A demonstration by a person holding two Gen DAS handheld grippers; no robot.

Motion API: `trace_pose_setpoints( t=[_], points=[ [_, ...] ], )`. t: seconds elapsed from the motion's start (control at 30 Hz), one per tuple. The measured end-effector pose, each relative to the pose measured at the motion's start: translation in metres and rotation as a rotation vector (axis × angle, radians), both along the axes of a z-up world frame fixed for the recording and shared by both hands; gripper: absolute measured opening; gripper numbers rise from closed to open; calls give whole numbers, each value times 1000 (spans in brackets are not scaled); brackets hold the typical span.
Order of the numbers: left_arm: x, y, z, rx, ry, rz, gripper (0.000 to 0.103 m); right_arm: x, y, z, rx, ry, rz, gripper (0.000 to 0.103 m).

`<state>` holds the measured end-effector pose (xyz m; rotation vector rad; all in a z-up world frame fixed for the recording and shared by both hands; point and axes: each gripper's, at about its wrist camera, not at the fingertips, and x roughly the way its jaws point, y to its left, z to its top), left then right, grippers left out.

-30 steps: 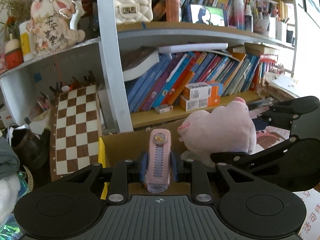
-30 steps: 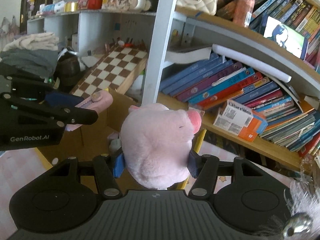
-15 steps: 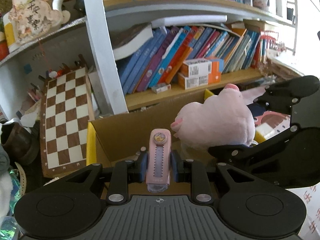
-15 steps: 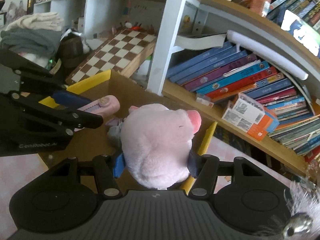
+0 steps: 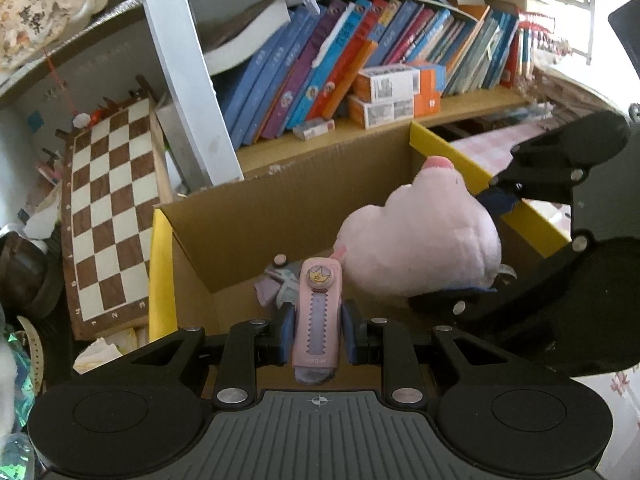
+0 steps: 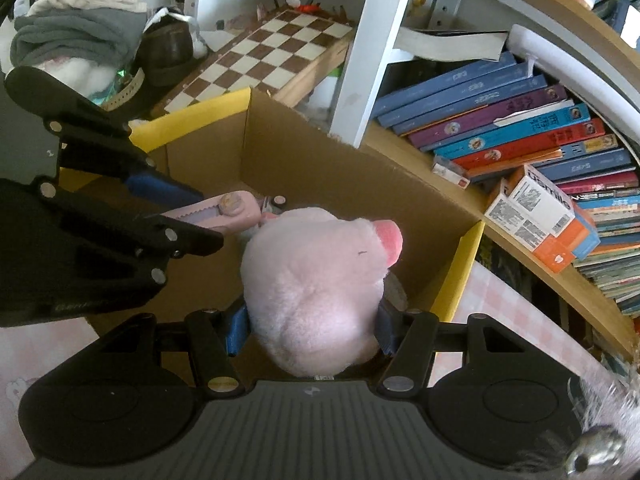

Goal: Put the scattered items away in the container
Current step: 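Lift and carry the plush pig and box cutter over the yellow box with both tools, then lower the held plush pig and box cutter into the yellow box with both tools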

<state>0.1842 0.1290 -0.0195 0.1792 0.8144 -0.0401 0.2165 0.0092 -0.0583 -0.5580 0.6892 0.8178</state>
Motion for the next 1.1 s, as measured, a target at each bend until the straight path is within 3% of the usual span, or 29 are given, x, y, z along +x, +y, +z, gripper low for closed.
trace_pose_setpoints(
  t=[1.1],
  points=[
    [17,2,-21,6,116,-4,24,9,9,-8,-57,29,21,59]
  ],
)
